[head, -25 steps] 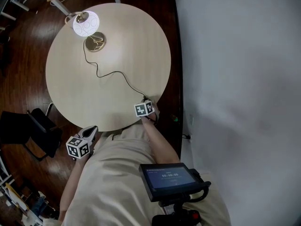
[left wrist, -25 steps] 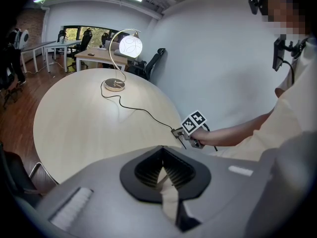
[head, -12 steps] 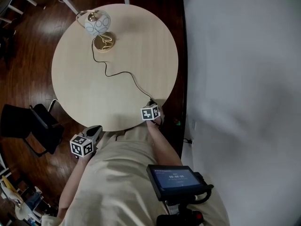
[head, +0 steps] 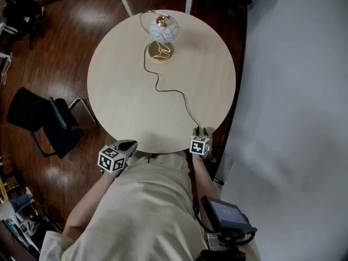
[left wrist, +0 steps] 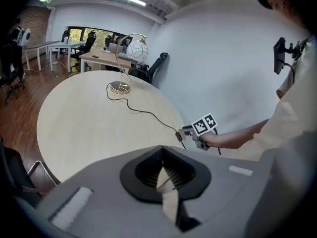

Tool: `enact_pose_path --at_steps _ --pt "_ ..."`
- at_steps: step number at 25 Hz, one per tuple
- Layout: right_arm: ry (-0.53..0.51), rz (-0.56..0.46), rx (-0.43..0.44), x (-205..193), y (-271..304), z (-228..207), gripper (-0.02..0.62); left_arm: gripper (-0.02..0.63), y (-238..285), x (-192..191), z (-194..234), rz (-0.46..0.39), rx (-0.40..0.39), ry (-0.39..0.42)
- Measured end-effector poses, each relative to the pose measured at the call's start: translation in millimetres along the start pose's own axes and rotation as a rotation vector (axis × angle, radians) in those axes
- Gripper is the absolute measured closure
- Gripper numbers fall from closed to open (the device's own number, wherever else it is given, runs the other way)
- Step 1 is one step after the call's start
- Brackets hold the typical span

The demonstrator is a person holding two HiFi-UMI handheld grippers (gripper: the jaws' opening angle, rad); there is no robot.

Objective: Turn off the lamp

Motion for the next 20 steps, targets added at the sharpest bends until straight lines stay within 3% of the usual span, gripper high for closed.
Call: enact_pose_path --at_steps 6,10,20 --pt "-0.087 -0.108 0.055 20.4 -22.8 18.1 0.442 0.602 -17.1 -2.2 19.3 -0.06 0.013 -0.034" --pt "-0.159 -0.119 0.052 39.3 -32.2 41.1 0.451 0.603 -34.5 -6.5 36.9 -0.122 0.026 -0.073" --pt "-0.261 -0.077 0.08 32.3 -59.3 162.0 0.474 0.603 -85.0 -41.2 80.6 -0.227 -0.035 -0.109"
Point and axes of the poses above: the fingertips, and each gripper's own axes: y forward along the fingers, z to its left, x out of its top, the point moved 4 cm from there along -y, backward along the fingers, and after that the axes turned 6 degrees about y, right-handed, at the moved point
